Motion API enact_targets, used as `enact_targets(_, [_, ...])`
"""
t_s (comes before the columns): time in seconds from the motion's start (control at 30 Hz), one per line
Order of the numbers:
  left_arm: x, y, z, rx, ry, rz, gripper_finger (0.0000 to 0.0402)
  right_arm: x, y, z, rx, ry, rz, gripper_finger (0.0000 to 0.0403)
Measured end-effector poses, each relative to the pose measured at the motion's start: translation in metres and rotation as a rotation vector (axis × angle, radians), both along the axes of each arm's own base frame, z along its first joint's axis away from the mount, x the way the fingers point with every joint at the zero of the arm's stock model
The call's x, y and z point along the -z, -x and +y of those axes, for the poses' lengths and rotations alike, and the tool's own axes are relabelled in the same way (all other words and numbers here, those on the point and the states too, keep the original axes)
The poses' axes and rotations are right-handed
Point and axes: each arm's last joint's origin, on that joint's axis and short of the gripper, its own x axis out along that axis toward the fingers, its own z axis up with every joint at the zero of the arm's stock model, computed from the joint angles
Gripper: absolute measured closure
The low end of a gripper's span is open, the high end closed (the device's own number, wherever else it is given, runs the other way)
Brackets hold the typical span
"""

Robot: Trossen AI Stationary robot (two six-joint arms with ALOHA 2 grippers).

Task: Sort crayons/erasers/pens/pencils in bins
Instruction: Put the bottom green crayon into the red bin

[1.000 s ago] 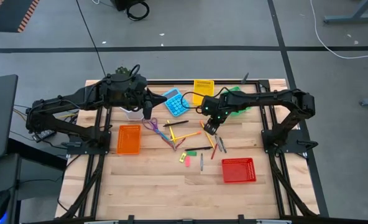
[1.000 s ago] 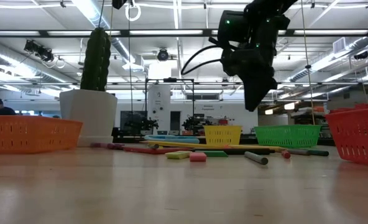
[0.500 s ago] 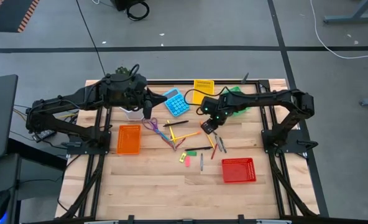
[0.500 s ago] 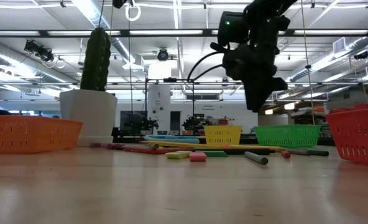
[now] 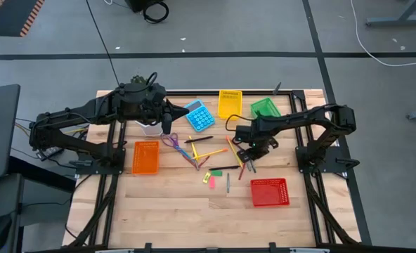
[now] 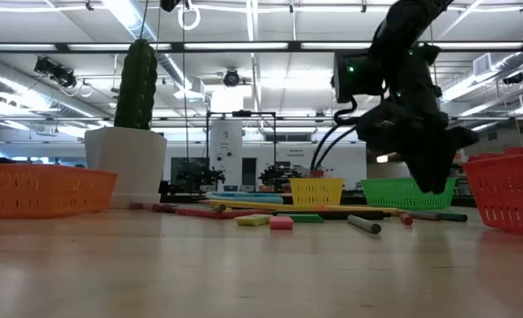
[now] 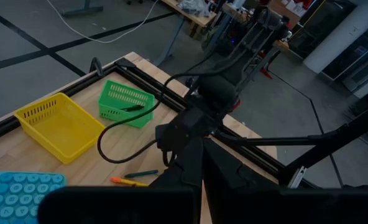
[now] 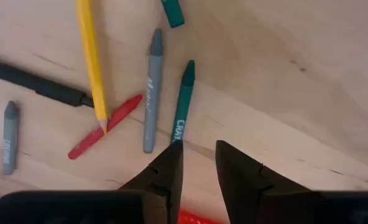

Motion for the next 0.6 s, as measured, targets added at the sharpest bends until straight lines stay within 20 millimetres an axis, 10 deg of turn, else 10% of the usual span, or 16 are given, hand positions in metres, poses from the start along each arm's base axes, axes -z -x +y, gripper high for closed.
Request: enact_targets(0.6, [0.000, 0.000, 0.000, 0.032, -0.111, 0.024, 0.0383, 0.004, -0.007, 0.029, 0.130, 0.232, -0.012, 0.0269])
